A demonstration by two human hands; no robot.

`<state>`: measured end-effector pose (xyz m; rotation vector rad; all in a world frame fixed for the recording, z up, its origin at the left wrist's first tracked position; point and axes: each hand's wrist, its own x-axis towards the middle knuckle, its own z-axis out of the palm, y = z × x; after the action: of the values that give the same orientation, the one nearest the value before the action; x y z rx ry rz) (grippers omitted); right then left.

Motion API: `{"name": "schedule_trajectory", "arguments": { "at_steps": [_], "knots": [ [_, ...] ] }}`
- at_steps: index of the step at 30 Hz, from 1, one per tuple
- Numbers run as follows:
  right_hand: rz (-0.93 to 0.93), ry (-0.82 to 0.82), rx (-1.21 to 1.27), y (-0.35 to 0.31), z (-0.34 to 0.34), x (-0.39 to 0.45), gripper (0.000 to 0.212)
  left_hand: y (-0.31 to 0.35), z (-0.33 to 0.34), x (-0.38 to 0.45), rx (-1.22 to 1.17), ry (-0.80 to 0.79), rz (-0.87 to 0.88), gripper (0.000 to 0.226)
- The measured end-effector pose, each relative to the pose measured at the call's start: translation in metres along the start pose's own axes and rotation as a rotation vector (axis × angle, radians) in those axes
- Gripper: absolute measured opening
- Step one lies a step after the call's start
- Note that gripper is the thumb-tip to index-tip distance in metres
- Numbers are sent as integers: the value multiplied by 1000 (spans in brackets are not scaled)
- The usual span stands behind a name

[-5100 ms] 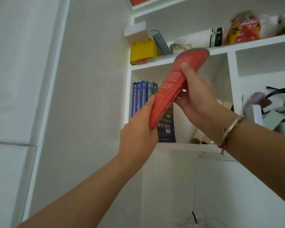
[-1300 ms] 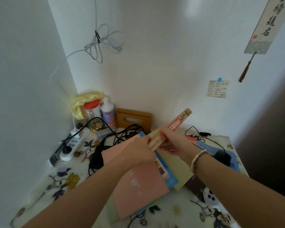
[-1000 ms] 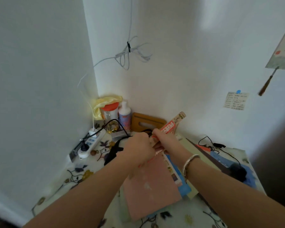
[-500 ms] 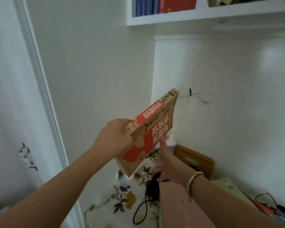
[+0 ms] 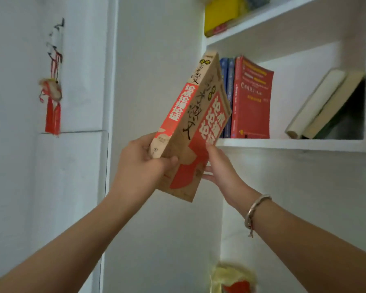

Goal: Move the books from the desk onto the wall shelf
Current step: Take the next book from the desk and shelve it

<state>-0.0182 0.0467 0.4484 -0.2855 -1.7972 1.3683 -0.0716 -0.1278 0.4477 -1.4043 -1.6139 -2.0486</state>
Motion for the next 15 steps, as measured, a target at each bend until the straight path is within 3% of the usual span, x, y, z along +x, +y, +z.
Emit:
{"name": "schedule_trajectory", "arguments": {
  "at_steps": [3, 6, 10, 15],
  "knots": [
    [-265, 117, -160, -38, -20, 27, 38, 16, 19, 37, -152, 23, 85, 32],
    [-379, 205, -340, -70, -46, 49, 45, 25, 46, 71, -271, 22, 137, 31],
    [-369, 246, -560, -95, -79, 75, 49, 23, 91, 109, -420, 20, 167, 32],
    [-188, 241, -784, -94, -101, 107, 52, -9, 152, 145, -456, 42, 137, 32]
  ]
}}
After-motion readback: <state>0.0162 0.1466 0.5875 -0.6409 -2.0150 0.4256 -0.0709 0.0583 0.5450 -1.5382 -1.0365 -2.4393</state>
